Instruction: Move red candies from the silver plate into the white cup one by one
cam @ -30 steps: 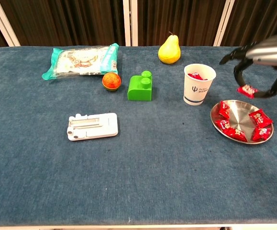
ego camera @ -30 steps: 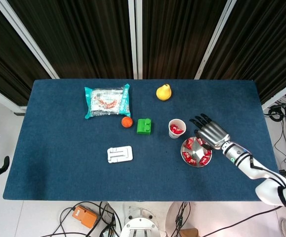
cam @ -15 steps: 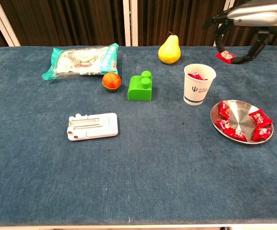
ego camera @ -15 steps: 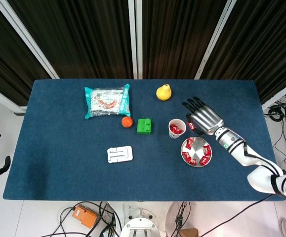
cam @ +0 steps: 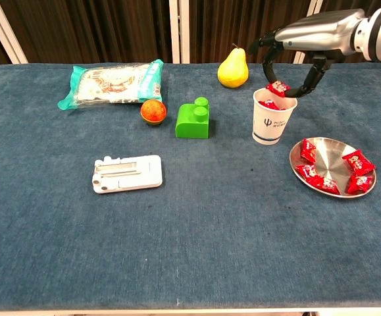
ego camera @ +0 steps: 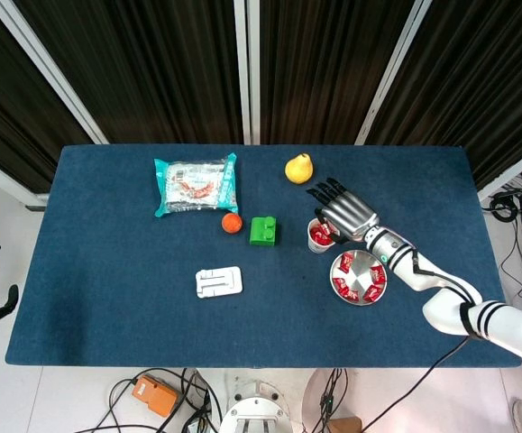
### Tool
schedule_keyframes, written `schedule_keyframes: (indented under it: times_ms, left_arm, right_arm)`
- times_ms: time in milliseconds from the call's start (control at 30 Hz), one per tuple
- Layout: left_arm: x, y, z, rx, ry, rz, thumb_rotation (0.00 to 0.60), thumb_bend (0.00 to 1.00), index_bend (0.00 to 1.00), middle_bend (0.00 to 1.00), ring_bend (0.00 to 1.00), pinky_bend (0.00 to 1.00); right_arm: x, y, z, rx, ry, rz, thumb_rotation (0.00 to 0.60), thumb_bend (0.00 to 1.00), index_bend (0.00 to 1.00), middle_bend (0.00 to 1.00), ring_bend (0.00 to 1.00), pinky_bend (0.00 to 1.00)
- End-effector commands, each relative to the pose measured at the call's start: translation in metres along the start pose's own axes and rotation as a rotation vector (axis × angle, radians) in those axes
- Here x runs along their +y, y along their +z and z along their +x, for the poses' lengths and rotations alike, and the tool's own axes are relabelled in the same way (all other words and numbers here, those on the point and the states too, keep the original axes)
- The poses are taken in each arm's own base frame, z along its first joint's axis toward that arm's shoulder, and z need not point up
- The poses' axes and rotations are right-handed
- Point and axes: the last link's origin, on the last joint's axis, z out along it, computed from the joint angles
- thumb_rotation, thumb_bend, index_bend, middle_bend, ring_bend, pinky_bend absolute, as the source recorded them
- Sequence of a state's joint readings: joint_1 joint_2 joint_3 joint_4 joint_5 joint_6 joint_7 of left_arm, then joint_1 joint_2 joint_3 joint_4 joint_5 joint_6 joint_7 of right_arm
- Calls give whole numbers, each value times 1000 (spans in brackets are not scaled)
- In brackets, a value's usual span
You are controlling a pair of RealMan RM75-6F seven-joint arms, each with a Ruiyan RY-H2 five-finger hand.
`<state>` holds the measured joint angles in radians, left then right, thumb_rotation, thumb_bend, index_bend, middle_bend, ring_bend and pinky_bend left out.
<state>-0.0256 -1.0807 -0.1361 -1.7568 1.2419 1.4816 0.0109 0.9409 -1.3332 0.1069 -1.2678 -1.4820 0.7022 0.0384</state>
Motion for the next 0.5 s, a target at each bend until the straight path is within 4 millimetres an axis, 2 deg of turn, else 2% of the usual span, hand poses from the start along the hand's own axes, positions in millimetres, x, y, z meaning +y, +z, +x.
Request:
schedule_keyframes:
  times_ms: [33, 267, 500]
  left_arm:
    - [0, 0, 0, 0, 0, 0, 600, 347, 167, 0, 0, 0]
    - [0, 0, 1, 0, -3, 2, 600, 347, 167, 0, 0, 0]
    - [-1, 0, 1, 0, -5, 4, 600, 347, 167, 0, 0, 0]
  right_arm:
    - [0, 2, -2, -13, -1, -1, 600, 622, 589, 110, 49, 0]
    - [0, 5, -5, -33, -1, -14, 600, 561, 460, 110, 40, 0]
    - [0, 4, -2, -17, 0, -12, 600, 505, 395, 109, 35, 0]
